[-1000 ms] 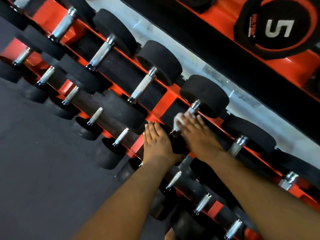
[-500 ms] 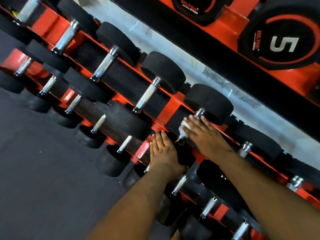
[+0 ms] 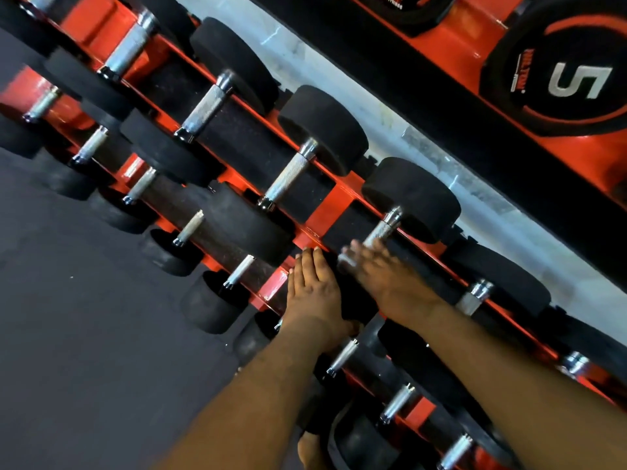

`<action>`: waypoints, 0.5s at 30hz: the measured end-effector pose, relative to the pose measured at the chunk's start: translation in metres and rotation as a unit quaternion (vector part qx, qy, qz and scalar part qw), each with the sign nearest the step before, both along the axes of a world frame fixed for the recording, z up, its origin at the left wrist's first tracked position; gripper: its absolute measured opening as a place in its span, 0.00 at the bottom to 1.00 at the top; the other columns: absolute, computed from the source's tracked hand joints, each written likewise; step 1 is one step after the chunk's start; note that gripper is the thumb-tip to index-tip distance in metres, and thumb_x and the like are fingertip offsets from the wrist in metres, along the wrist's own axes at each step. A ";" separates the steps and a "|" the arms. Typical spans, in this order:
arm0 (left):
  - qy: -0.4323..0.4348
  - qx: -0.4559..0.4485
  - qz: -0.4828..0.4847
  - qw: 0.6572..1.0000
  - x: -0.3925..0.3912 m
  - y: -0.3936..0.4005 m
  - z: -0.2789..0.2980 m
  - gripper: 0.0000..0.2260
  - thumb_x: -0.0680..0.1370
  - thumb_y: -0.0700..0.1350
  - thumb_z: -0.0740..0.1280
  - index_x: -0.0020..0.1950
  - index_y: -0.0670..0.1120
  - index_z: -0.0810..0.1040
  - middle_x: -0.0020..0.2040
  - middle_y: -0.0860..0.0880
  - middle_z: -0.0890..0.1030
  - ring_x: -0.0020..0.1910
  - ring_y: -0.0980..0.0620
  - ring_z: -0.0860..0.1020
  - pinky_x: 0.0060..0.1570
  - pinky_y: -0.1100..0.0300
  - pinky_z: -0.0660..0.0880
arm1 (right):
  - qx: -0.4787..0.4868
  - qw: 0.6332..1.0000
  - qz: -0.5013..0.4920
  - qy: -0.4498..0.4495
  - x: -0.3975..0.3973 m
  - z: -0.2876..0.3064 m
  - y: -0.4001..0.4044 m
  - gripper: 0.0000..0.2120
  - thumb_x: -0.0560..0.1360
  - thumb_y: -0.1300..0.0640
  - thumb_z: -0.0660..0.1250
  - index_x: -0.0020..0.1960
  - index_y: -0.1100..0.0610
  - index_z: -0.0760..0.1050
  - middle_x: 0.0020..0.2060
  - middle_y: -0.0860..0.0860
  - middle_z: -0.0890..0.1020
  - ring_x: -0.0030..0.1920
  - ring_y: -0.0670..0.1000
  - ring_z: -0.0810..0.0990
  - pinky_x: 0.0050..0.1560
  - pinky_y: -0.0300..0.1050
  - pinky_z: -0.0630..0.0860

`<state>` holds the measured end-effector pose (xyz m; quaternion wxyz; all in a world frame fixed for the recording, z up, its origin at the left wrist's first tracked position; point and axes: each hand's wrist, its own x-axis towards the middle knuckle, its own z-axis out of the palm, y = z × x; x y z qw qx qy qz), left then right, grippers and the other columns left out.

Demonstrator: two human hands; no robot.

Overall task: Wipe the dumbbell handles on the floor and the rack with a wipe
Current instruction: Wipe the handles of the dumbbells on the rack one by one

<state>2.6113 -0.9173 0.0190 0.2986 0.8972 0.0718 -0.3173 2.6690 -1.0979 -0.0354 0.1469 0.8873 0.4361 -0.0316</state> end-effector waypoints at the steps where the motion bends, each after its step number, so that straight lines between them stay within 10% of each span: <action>1: -0.002 0.001 -0.001 1.000 0.000 0.000 0.000 0.65 0.67 0.58 0.80 0.80 0.39 0.31 0.81 0.40 0.33 0.81 0.43 0.34 0.80 0.49 0.37 | -0.001 0.999 0.033 0.020 -0.005 -0.002 -0.002 0.31 0.73 0.64 0.51 0.76 0.61 0.66 0.74 0.57 0.71 0.76 0.58 0.67 0.76 0.58 0.56; 15: -0.016 0.017 0.009 1.000 -0.002 -0.003 0.002 0.66 0.66 0.59 0.81 0.81 0.39 0.33 0.82 0.41 0.36 0.81 0.44 0.35 0.79 0.52 0.37 | 0.046 0.994 -0.102 -0.013 0.021 0.010 -0.020 0.27 0.81 0.58 0.63 0.79 0.58 0.63 0.78 0.59 0.63 0.79 0.59 0.60 0.79 0.58 0.52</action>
